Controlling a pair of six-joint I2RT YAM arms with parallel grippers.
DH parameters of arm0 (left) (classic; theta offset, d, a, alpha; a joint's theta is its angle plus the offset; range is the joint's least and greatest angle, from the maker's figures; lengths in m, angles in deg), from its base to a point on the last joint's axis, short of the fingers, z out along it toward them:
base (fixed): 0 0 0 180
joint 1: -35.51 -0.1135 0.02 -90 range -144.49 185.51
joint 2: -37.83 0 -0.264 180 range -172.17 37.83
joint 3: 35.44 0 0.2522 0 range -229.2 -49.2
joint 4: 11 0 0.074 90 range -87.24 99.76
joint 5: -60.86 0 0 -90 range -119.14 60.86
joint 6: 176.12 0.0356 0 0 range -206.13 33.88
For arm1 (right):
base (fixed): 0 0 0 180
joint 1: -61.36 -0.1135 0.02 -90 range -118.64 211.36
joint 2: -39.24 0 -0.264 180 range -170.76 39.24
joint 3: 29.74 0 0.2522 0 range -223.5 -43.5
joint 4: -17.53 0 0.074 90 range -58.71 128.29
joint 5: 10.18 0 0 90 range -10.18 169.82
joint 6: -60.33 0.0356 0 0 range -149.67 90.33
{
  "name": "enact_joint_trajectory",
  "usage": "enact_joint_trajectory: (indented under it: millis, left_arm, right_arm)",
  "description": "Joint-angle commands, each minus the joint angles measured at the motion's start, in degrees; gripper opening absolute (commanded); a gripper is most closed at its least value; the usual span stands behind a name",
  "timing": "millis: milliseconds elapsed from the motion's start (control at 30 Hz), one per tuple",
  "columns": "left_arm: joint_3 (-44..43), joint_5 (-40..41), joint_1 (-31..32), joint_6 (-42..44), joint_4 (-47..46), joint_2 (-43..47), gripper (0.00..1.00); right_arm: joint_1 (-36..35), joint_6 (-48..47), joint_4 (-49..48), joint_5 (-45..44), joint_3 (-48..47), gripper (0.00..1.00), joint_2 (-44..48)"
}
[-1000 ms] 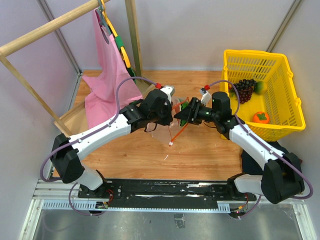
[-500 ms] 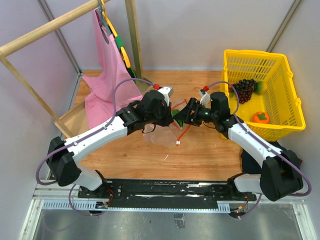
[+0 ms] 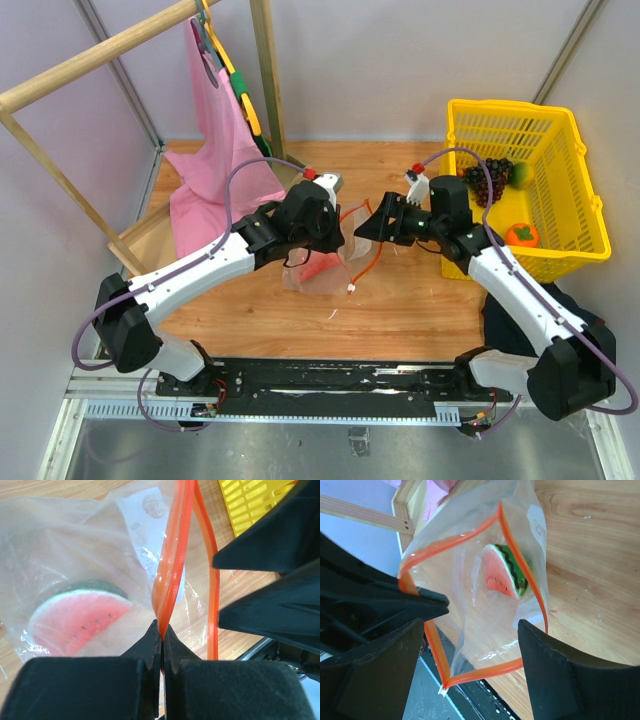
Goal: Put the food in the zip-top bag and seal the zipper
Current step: Place the fake fruit in the zipper food storage bag.
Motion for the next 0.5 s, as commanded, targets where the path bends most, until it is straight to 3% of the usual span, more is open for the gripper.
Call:
enact_joint_trajectory:
  millis: [0, 333, 467]
  left_arm:
    - [-1.55, 2.44, 0.31, 0.05, 1.13, 1.24, 0.0]
    - [-1.81, 3.26, 0.31, 2.0, 2.52, 1.04, 0.0]
    - [-2.79, 3.45, 0.31, 3.22, 3.56, 0.55, 0.0]
  right_arm:
    - [-1.1, -9.65, 8.41, -2.95, -5.1, 0.76, 3.2]
    - [0.0, -23.47, 25.06, -14.47, -17.37, 0.8, 4.67]
    - [1.83, -27.82, 34.83, -24.77, -25.25, 0.81, 2.66]
